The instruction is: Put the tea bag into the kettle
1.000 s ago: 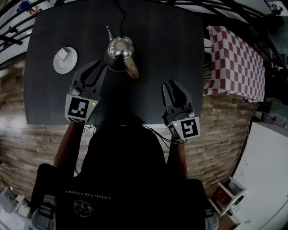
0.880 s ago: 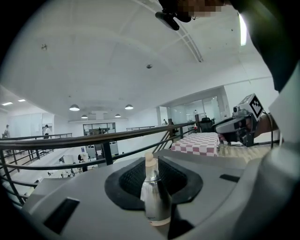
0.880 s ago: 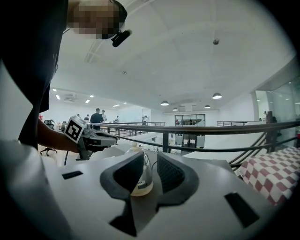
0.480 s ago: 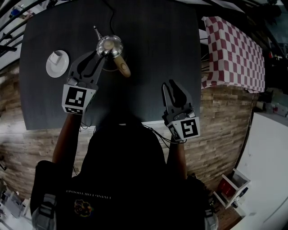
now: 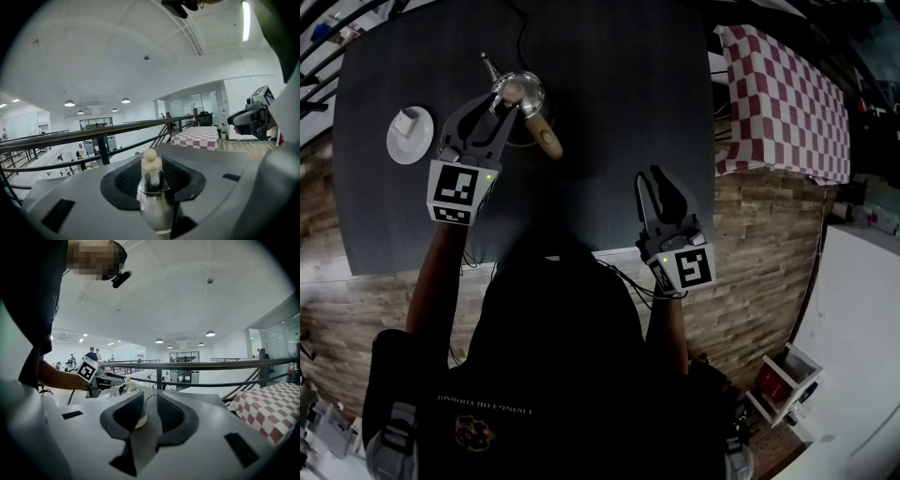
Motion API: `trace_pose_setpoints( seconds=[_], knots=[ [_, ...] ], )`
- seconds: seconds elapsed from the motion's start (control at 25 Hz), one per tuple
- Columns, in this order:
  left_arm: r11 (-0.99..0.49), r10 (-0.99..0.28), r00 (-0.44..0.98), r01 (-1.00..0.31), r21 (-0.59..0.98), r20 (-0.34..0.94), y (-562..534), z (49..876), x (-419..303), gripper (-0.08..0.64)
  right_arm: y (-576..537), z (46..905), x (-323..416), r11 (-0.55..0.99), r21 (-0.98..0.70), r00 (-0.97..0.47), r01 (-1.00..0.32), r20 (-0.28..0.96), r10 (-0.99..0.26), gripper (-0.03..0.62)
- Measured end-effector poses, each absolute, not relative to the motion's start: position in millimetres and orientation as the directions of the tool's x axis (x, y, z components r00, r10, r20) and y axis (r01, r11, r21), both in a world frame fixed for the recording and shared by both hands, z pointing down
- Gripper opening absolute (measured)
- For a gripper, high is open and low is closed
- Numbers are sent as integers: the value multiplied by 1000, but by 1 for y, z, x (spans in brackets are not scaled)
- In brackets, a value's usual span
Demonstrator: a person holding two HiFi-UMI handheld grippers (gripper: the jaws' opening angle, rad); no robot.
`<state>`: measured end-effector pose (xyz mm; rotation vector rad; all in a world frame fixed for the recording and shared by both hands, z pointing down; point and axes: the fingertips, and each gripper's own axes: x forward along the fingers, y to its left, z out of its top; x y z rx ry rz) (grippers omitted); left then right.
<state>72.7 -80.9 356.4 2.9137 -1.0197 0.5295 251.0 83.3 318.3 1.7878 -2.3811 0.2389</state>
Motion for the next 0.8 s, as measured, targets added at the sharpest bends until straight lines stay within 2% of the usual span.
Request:
trace_pose_setpoints(
  seconds=[0.8],
  knots=[
    [-792, -602, 736, -601, -112, 309, -92, 358, 94, 136, 85, 329, 269, 261, -45, -264, -964, 223, -938, 84]
  ],
)
